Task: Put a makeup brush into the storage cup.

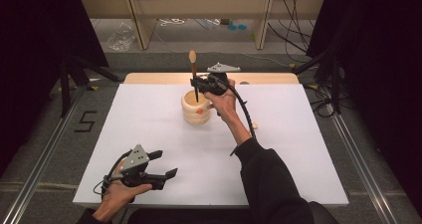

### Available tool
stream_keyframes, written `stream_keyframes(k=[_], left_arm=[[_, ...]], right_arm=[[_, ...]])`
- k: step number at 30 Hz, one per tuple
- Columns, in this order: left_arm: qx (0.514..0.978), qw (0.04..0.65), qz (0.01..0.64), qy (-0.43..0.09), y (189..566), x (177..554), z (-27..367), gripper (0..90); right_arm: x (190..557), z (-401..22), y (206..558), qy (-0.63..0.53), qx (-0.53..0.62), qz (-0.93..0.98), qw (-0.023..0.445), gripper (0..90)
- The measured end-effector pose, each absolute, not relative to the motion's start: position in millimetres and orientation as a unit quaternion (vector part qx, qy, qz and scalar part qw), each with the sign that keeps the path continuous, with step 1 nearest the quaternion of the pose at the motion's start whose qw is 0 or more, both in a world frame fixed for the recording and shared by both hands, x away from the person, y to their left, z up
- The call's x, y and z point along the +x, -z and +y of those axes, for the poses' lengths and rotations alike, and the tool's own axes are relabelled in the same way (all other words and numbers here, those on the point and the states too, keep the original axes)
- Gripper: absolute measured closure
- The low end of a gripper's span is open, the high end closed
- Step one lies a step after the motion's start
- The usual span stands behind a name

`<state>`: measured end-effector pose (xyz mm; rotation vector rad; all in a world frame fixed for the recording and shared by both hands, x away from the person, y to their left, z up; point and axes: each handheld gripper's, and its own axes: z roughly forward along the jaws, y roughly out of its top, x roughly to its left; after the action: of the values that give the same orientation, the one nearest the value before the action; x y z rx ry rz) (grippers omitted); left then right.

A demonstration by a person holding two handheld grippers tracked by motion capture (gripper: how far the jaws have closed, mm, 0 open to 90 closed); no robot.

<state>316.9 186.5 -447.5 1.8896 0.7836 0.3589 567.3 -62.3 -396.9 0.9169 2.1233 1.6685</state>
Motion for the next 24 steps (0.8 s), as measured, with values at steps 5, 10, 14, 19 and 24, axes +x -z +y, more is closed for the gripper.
stream_keyframes(k=[5,10,14,19,24], left_arm=[[0.780,0.510,0.334,-0.144,447.8,315.9,185.4,19.3],[0.785,0.505,0.326,-0.151,446.8,316.5,186.6,19.3],[0.784,0.506,0.326,-0.151,446.6,316.3,186.7,19.4],[0.784,0.506,0.326,-0.150,446.6,316.3,186.6,19.5],[0.780,0.508,0.337,-0.145,447.1,315.0,185.5,19.5]], right_arm=[[567.7,-60.4,399.2,-0.580,0.315,0.737,0.145,78.1],[567.6,-57.5,402.1,-0.577,0.314,0.740,0.146,78.1],[568.3,-56.1,405.8,-0.574,0.314,0.742,0.145,78.0],[567.6,-53.4,409.0,-0.570,0.316,0.745,0.144,78.0],[567.8,-53.0,411.8,-0.566,0.315,0.749,0.138,76.7]])
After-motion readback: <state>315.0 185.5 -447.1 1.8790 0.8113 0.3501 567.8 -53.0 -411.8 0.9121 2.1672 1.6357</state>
